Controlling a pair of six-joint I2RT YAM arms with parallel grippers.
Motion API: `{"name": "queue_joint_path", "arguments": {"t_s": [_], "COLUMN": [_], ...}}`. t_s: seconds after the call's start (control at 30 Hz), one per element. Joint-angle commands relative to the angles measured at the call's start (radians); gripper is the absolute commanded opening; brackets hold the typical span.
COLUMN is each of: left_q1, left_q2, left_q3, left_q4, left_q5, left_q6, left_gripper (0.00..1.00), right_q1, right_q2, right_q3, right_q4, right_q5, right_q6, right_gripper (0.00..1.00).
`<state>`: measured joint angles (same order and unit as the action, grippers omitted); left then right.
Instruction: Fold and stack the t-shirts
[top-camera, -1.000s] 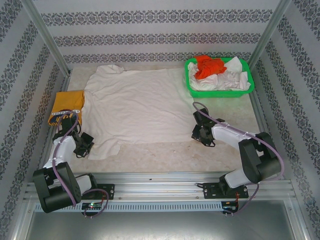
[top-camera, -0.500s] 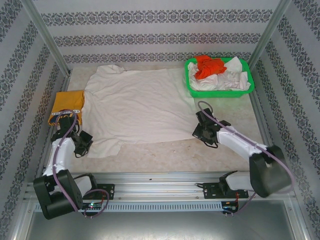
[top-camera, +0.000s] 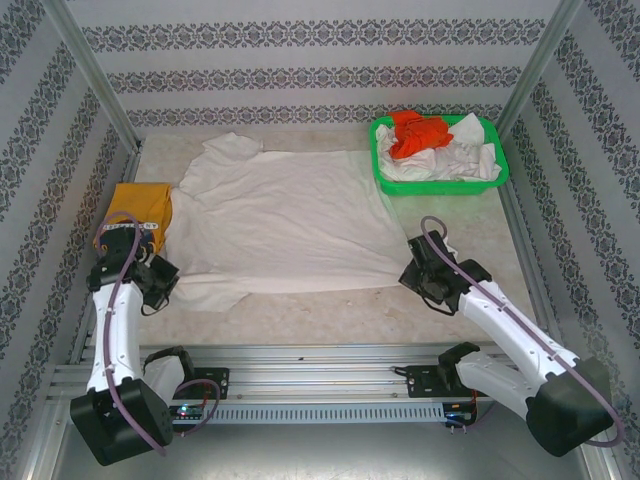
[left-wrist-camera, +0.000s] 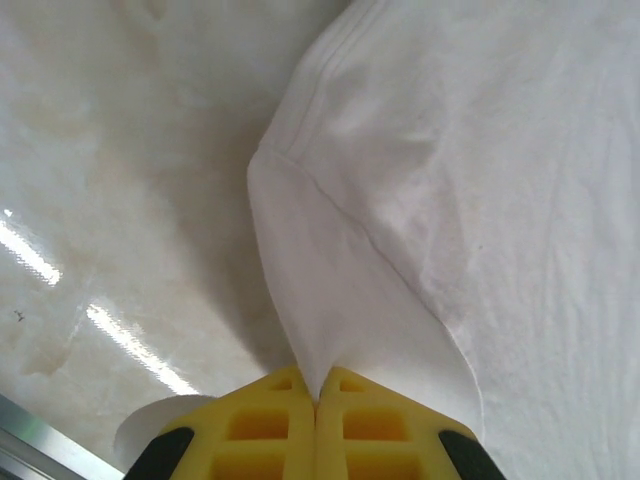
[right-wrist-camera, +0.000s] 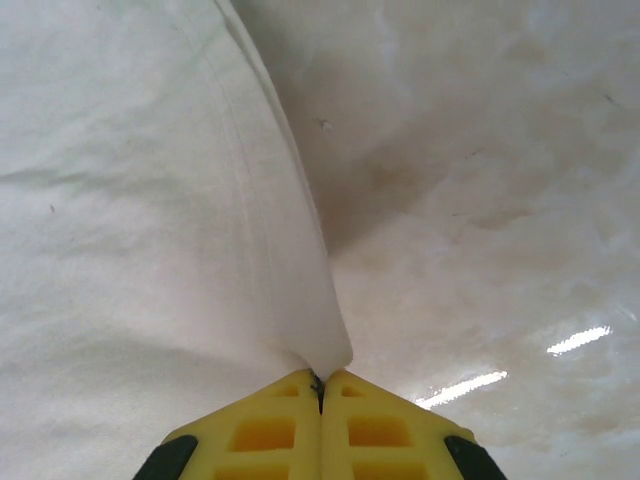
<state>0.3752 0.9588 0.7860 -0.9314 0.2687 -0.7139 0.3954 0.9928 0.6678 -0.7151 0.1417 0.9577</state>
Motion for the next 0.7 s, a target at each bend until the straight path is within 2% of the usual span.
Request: {"name": "queue_joint_path", "arguments": {"t_s": [0.0, 0.37, 0.67], "left_q1": [0.008, -0.03, -0.073], "left_q2": [0.052, 0.335, 0.496], "left_q3": [0.079, 0.329, 0.461], "left_q4": [0.001, 0.087, 0.146], "left_q5": [0.007, -0.04, -0.086], "left_q6": [0.009, 0.136, 0.21], "left_gripper": [0.0, 0.0, 0.0], "right_q1": [-0.037, -0.134, -0.188], "right_q2": [0.046, 0.289, 0.459], "right_q3": [0.066, 0.249, 0.377], "right_q4": [0.015, 0.128, 0.154], "right_q5": [0.04, -0.014, -0.091], "right_q6": [-0.064, -0.243, -0.324], "right_gripper": [0.0, 0.0, 0.0]}}
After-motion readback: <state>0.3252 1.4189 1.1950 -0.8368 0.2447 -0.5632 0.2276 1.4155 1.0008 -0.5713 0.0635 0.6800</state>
